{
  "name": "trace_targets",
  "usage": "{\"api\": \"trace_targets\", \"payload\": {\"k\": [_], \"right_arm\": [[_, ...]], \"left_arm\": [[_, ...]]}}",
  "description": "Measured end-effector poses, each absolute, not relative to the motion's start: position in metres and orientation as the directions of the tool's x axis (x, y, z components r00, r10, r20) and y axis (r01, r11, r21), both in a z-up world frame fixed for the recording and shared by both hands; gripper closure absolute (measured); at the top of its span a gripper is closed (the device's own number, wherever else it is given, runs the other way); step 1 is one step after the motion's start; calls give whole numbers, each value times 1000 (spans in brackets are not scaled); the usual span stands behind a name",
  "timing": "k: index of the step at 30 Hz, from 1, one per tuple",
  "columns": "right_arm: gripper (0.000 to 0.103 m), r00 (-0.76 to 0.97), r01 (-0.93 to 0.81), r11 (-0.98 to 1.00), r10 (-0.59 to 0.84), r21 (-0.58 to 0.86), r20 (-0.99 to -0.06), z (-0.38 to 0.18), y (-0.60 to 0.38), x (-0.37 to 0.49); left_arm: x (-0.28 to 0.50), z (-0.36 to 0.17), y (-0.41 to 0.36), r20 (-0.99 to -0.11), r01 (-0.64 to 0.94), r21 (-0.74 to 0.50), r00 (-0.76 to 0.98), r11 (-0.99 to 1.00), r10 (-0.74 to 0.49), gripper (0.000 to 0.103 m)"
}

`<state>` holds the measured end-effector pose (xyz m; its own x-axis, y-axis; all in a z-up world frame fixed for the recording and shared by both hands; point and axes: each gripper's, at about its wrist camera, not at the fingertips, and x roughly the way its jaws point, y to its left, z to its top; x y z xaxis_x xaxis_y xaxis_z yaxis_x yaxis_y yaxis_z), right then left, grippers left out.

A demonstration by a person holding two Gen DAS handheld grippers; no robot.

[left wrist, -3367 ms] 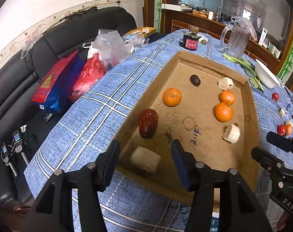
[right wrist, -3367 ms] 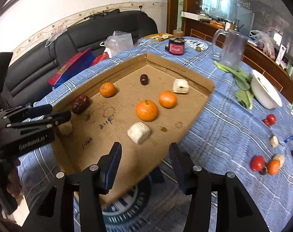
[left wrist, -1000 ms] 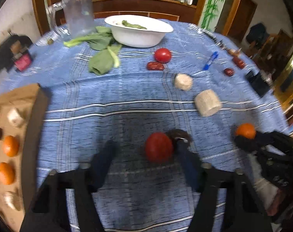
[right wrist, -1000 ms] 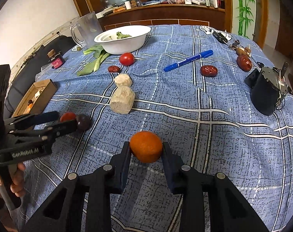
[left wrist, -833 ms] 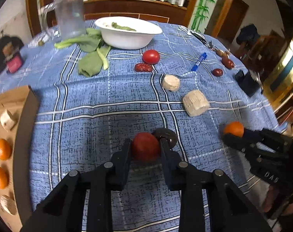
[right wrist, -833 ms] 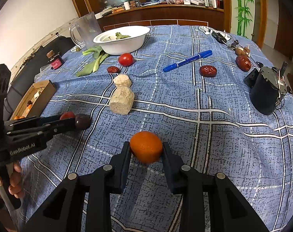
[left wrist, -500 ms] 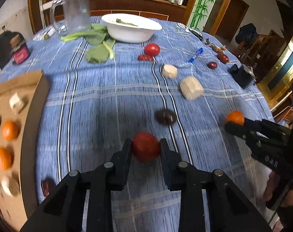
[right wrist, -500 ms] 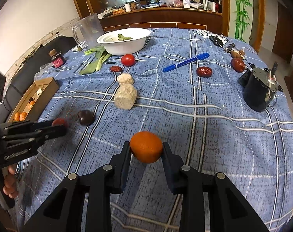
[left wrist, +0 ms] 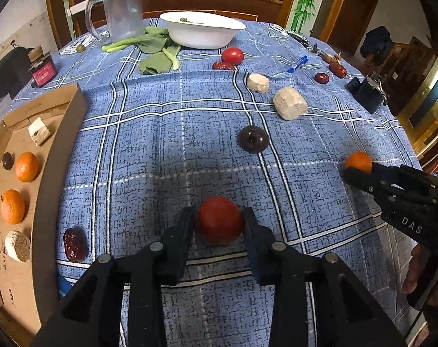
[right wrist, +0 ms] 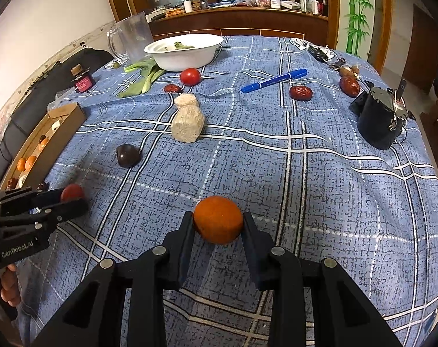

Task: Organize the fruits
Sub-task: 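Carry the tangerine, tomato and date over the cardboard tray with both grippers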

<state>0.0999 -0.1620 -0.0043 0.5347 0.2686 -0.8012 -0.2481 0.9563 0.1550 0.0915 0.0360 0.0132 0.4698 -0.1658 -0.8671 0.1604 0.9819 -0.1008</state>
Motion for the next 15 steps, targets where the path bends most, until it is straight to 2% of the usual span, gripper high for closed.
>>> {"api": "trace_targets", "payload": {"k": [3, 5, 15], "right_arm": [[69, 541, -255, 959, 251, 128, -803, -4, -158, 102], [69, 547, -260, 959, 241, 111, -802, -4, -155, 101], [69, 568, -265, 956, 263, 129, -780, 12, -159, 76]], "left_arm": [[94, 13, 40, -856, 155, -126, 482, 980, -187, 71], [95, 13, 42, -851, 152, -147, 484, 977, -203, 76], [67, 22, 46, -855, 136, -162, 475, 977, -208, 76]]}}
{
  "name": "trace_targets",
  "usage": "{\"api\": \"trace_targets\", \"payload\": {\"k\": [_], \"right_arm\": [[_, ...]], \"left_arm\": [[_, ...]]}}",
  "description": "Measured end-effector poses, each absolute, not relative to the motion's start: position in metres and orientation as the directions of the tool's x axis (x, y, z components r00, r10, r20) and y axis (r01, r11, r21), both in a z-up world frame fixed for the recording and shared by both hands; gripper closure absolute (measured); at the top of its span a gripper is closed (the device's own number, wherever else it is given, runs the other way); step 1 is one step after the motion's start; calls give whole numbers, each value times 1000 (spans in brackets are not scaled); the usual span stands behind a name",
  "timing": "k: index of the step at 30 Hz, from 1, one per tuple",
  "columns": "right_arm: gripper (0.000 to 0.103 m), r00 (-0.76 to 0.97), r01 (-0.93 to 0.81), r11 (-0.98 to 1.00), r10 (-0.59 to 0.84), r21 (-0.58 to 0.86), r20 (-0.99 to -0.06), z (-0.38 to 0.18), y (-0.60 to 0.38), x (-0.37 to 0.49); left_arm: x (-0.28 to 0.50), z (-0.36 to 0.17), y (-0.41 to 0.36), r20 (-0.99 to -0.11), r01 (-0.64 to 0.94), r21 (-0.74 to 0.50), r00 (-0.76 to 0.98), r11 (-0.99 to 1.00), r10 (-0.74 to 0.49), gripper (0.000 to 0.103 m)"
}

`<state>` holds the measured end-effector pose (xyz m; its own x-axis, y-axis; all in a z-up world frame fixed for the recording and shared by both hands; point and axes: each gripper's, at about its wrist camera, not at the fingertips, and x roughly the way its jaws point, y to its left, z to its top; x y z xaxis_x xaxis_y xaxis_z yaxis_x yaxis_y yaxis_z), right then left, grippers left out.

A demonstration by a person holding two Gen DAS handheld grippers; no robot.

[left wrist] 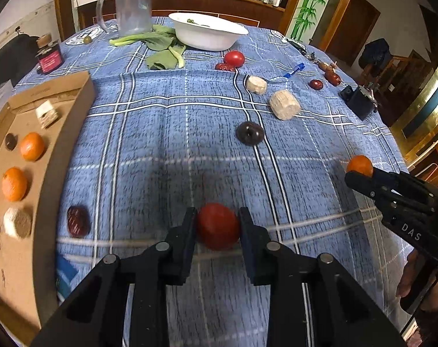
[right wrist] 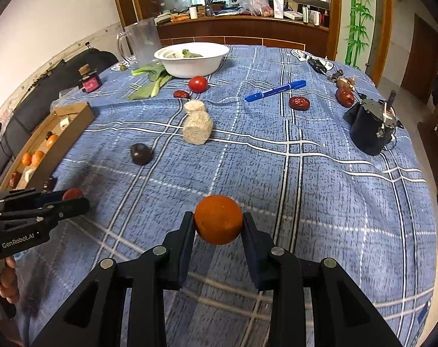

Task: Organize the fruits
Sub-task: 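Carry the tangerine, tomato and date over the cardboard tray with both grippers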

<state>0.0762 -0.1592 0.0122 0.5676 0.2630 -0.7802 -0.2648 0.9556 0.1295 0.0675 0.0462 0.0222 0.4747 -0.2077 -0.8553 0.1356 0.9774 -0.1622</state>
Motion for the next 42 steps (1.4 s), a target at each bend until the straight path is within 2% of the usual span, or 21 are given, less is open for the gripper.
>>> {"api": "trace_targets", "payload": {"k": [6, 23, 42], "right_arm": [[69, 578, -276, 954, 259, 113, -774, 20, -153, 51], [69, 550, -282, 948, 284, 146, -785, 22, -120, 18], [68, 548, -384, 913, 344, 136, -763, 45, -55, 21]], "left_arm": [[33, 37, 48, -846, 132, -112, 507, 985, -164, 76], [-8, 74, 82, -799, 63, -86, 592, 994, -107, 75], [-21, 93, 138, -772, -25, -135, 629, 991, -89, 75]]}}
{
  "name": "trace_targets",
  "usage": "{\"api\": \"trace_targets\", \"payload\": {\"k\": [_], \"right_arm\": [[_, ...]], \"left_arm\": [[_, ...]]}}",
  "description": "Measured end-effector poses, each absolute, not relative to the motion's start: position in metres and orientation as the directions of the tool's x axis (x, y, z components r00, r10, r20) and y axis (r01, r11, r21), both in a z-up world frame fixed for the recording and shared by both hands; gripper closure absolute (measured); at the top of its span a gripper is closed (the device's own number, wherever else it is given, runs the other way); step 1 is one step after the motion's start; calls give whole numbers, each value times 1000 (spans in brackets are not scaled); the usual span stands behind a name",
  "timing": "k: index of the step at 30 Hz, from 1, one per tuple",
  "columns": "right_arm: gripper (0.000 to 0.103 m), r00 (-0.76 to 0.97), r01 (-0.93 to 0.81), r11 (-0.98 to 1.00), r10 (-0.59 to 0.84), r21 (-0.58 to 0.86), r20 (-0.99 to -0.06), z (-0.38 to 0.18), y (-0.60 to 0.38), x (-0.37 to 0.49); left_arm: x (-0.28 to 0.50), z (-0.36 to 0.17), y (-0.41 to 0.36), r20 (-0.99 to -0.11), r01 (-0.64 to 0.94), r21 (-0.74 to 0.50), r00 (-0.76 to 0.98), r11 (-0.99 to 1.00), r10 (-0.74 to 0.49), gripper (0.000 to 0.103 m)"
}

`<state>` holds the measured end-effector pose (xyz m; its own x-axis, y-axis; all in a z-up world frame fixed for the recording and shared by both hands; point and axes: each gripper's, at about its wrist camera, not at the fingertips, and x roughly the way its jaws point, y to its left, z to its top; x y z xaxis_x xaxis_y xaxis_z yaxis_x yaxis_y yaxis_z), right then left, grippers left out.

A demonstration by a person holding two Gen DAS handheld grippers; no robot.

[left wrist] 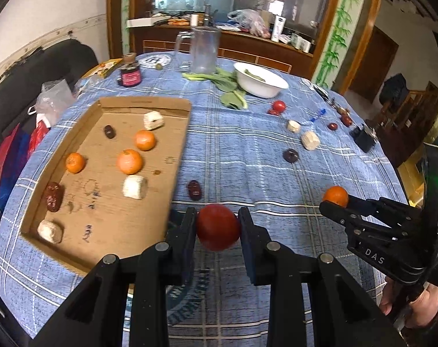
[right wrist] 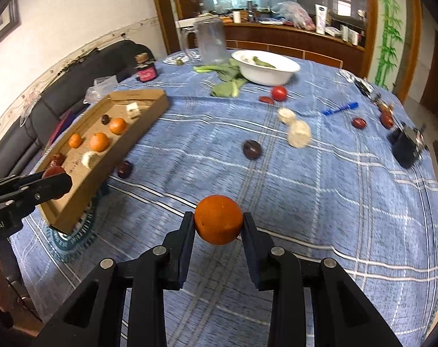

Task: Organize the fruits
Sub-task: 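Carry the tangerine, tomato and date over the cardboard tray with both grippers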

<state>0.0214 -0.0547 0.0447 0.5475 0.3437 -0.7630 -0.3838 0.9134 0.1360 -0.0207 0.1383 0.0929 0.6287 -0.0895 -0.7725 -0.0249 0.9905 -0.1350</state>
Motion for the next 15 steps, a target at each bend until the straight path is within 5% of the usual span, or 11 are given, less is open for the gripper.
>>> {"api": "trace_targets", "payload": {"k": [15], "right_arm": [[68, 510, -509, 847, 441, 153, -739, 63, 28, 43]], "left_arm": [[-28, 91, 236, -777, -224, -126, 628, 966, 44, 75]]}}
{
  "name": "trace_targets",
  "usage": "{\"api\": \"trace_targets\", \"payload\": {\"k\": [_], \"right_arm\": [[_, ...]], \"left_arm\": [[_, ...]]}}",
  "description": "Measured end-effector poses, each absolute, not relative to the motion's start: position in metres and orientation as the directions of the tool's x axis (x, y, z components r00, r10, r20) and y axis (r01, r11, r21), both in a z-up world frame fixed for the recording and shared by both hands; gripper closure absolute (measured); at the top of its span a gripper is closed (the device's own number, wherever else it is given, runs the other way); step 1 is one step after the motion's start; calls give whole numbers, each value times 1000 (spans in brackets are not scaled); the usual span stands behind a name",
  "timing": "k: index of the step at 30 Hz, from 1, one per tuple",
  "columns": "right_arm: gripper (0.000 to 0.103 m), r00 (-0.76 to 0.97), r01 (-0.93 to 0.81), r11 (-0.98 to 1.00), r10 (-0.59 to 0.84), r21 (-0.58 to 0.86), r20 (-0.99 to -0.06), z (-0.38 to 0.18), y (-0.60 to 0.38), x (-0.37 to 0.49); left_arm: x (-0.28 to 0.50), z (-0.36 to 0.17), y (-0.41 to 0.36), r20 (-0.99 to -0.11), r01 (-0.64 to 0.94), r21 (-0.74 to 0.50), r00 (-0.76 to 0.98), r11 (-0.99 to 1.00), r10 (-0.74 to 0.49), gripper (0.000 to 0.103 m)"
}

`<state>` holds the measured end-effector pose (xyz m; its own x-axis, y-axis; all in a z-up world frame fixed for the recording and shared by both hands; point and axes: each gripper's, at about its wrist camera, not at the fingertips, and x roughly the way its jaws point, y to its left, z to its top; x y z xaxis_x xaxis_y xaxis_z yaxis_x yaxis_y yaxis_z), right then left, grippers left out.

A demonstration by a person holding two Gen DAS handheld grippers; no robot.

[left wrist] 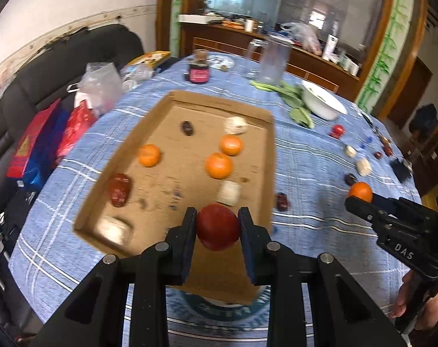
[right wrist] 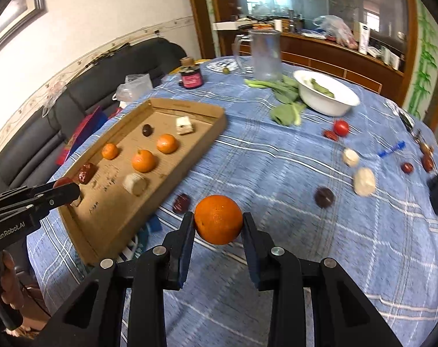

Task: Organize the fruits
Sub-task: 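Carry the tangerine, tomato and date over the cardboard tray with both grippers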

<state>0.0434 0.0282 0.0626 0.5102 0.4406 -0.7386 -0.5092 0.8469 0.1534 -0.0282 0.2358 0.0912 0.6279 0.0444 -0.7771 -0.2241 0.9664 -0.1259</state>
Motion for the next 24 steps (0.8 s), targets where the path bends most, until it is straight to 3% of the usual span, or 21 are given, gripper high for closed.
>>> {"api": "trace_targets", "payload": {"k": [14, 24], "right_arm": [[68, 457, -591, 787, 508, 177, -730, 70, 100, 76], [67, 362, -682, 707, 551, 190, -752, 53, 142, 55]], "left_arm": [[-17, 66, 291, -806, -328, -91, 579, 940, 124, 75], [0, 45, 307, -827, -344, -85, 548, 935, 127, 75]]}}
